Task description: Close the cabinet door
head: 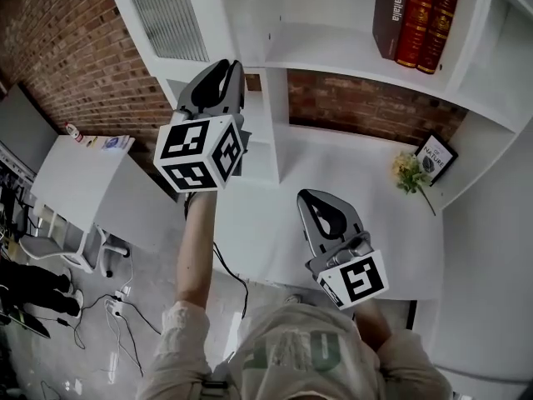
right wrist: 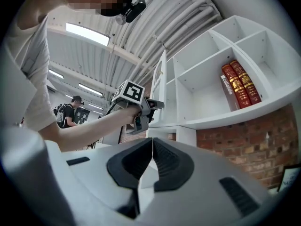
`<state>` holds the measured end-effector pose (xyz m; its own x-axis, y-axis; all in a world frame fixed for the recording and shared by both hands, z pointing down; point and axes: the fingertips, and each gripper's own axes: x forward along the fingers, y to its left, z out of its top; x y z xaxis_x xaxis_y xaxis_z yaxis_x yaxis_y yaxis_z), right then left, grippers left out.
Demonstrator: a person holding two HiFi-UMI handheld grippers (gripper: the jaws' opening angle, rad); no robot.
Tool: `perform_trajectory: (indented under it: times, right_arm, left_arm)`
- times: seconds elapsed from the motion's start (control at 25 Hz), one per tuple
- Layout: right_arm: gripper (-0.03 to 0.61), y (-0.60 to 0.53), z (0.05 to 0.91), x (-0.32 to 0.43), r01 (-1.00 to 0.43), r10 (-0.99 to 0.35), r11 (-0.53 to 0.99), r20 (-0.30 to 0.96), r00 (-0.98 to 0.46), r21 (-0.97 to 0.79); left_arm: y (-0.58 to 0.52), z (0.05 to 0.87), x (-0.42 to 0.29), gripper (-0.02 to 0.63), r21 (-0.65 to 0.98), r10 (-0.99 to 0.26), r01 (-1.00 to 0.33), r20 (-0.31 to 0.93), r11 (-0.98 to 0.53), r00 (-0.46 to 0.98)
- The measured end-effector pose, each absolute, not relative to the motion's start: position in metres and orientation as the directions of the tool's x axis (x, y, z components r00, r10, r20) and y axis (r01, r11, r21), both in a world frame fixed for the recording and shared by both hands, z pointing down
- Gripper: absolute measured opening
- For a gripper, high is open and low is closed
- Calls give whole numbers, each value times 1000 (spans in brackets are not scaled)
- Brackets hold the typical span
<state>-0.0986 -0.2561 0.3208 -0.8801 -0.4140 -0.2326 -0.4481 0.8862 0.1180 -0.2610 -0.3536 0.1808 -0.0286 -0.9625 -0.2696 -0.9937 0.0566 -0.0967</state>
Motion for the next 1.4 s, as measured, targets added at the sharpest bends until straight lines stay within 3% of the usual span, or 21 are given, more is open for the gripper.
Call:
perform_trajectory:
  times: [1.4]
  right_arm:
    - [17, -290, 329, -77, -566, -537, 819, -227, -813, 92]
  left_arm:
    - [-442, 181, -271, 37, -108, -982, -994, -186, 10, 10]
